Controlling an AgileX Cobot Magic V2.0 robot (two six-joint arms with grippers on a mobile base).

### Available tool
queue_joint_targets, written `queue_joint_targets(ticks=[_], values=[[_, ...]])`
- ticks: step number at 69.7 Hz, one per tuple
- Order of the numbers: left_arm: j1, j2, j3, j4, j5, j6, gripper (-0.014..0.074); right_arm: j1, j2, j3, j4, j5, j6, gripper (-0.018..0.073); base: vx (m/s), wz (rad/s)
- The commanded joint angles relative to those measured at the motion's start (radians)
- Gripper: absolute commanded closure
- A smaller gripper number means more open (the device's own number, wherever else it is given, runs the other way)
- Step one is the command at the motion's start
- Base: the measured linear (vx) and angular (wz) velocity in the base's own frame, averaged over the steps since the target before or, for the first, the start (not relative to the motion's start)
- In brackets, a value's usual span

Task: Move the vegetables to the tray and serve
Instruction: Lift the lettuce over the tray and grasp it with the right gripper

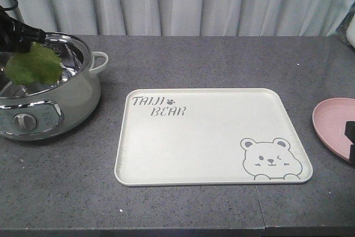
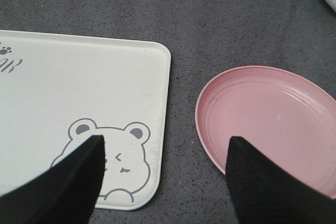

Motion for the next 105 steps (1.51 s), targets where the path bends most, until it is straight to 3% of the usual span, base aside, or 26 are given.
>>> queue_joint_targets(ticks=[1,16,32,42,49,63,69,82,88,105], values=[[-0.003,-0.146,0.047,-0.078,-0.081,0.042,0.0602,-0.003,0.003,-0.033,-0.002,-0.076,-0.004,0.0092,0.0,0.0],[-0.003,-0.363,0.244,-0.345,-0.102,0.26,0.0602,-0.003,0.003,-0.033,0.004,-0.038,0.003,0.0092,0.0,0.0],[-0.033,-0.444,0.426,-0.713,-0.092,0.527,0.0602,-0.003,0.003,-0.033,0.051,0.045,-0.007,0.0092,0.0,0.0],[-0.1,-0.443,0.487,-0.887,-0.074,0.652,0.0602,-0.003,0.015,-0.036,0.163,0.082,-0.132,0.0092,0.0,0.0],[-0.15,-0.438,0.487,-0.912,-0.075,0.676,0.0602,-0.003,0.057,-0.039,0.299,0.091,-0.264,0.0092,0.0,0.0],[-0.245,-0.392,0.485,-0.922,-0.088,0.679,0.0602,-0.003,0.22,-0.148,0.675,0.247,-0.61,0.0092,0.0,0.0],[-0.286,-0.365,0.485,-0.975,-0.119,0.703,0.0602,-0.003,0.285,-0.175,0.841,0.324,-0.762,0.0092,0.0,0.0],[-0.342,-0.325,0.484,-1.045,-0.128,0.769,0.0602,0.001,0.406,-0.178,1.165,0.495,-0.961,0.0092,0.0,0.0],[-0.343,-0.321,0.484,-1.045,-0.127,0.77,0.0602,0.042,0.451,-0.186,1.226,0.499,-0.995,0.0092,0.0,0.0],[-0.342,-0.322,0.484,-1.045,-0.127,0.77,0.0602,0.279,0.613,-0.306,1.26,0.384,-0.988,0.0119,0.0,0.0]])
